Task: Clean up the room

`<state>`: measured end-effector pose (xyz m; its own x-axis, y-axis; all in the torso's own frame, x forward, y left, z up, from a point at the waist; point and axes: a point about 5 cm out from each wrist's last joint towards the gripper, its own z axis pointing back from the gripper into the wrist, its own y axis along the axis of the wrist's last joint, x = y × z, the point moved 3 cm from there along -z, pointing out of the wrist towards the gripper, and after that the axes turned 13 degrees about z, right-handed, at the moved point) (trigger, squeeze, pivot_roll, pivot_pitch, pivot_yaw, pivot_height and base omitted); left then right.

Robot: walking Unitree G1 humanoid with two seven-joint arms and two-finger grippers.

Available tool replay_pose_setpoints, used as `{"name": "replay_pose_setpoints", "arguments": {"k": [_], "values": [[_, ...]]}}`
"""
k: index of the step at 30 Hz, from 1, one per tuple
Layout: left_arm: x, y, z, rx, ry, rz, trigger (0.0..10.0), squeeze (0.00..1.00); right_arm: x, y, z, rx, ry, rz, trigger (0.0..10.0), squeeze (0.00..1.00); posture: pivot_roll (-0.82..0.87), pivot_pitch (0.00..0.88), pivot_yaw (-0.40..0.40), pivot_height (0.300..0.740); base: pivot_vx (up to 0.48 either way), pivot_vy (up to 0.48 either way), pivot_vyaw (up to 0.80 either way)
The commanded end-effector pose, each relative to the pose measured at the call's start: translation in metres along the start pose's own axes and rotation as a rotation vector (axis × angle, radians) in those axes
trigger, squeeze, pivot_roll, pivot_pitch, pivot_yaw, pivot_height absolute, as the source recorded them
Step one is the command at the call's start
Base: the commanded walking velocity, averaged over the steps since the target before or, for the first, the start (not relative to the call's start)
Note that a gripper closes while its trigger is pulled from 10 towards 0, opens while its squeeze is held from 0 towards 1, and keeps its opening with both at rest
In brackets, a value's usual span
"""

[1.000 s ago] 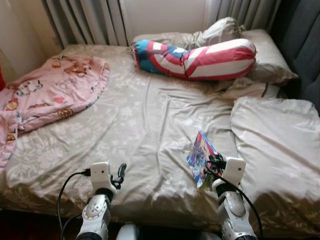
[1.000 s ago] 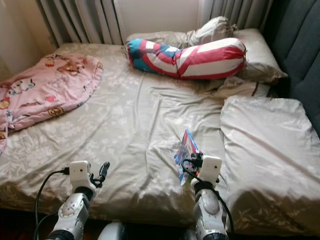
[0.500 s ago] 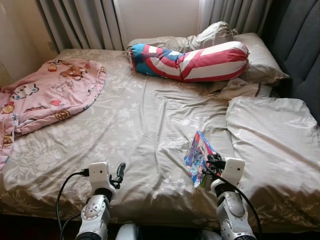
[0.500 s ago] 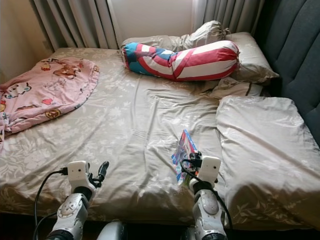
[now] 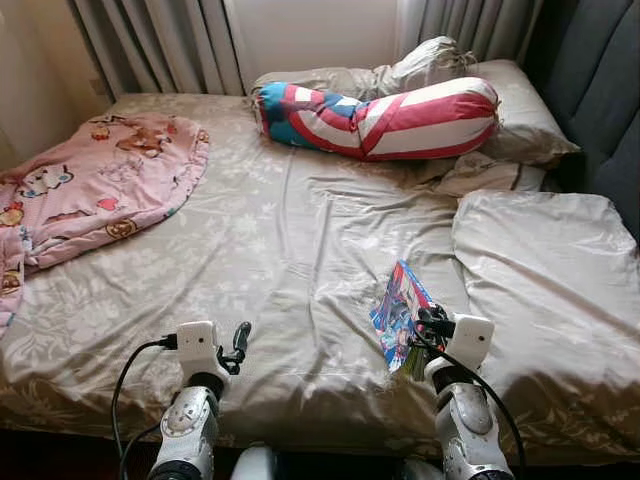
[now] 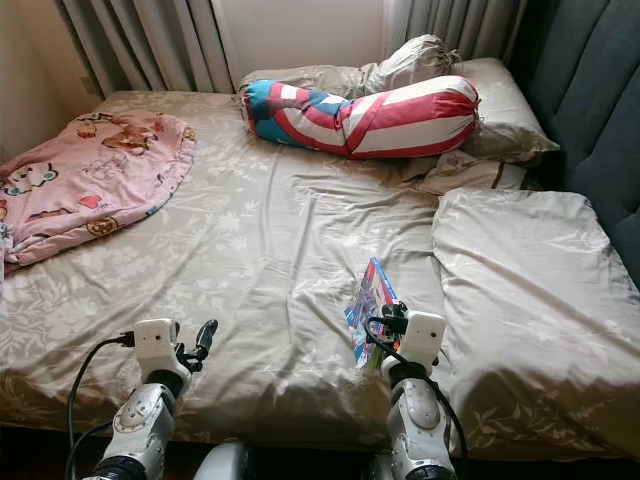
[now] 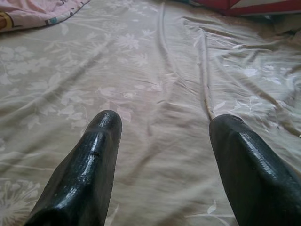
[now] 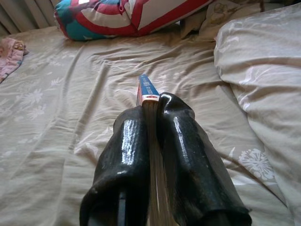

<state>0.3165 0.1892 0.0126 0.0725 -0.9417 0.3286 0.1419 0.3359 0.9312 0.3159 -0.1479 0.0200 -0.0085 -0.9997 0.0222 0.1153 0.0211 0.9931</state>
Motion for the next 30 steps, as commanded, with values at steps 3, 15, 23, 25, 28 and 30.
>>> {"name": "replay_pose_setpoints", "arguments": {"k": [3, 15, 23, 25, 28, 30], "values": [[0.000, 0.001, -0.002, -0.008, -0.001, 0.001, 10.0, 0.00, -0.003, 0.018, -0.005, 0.082, 0.008, -0.005, 10.0, 0.00, 0.04, 0.031, 0.020, 0.641, 0.289, 0.000, 0.00], [0.000, 0.001, -0.002, -0.009, -0.005, 0.002, 10.0, 0.00, -0.004, 0.020, -0.005, 0.091, 0.011, -0.004, 10.0, 0.00, 0.04, 0.034, 0.021, 0.641, 0.317, 0.000, 0.00], [0.000, 0.001, -0.002, -0.010, -0.010, 0.002, 10.0, 0.00, -0.006, 0.022, -0.005, 0.101, 0.020, -0.003, 10.0, 0.00, 0.04, 0.040, 0.021, 0.641, 0.338, 0.000, 0.00], [0.000, 0.001, -0.002, -0.008, -0.011, 0.003, 10.0, 0.00, -0.007, 0.023, -0.005, 0.104, 0.021, -0.003, 10.0, 0.00, 0.04, 0.044, 0.021, 0.641, 0.311, 0.000, 0.00], [0.000, 0.001, -0.001, -0.004, -0.014, 0.002, 10.0, 0.00, -0.008, 0.026, -0.008, 0.112, 0.030, -0.004, 10.0, 0.00, 0.04, 0.048, 0.021, 0.641, 0.000, 0.000, 0.00], [0.000, 0.001, 0.000, -0.002, -0.015, 0.000, 10.0, 0.00, -0.009, 0.030, -0.011, 0.119, 0.037, -0.008, 10.0, 0.00, 0.04, 0.053, 0.020, 0.641, 0.000, 0.000, 0.00]]}}
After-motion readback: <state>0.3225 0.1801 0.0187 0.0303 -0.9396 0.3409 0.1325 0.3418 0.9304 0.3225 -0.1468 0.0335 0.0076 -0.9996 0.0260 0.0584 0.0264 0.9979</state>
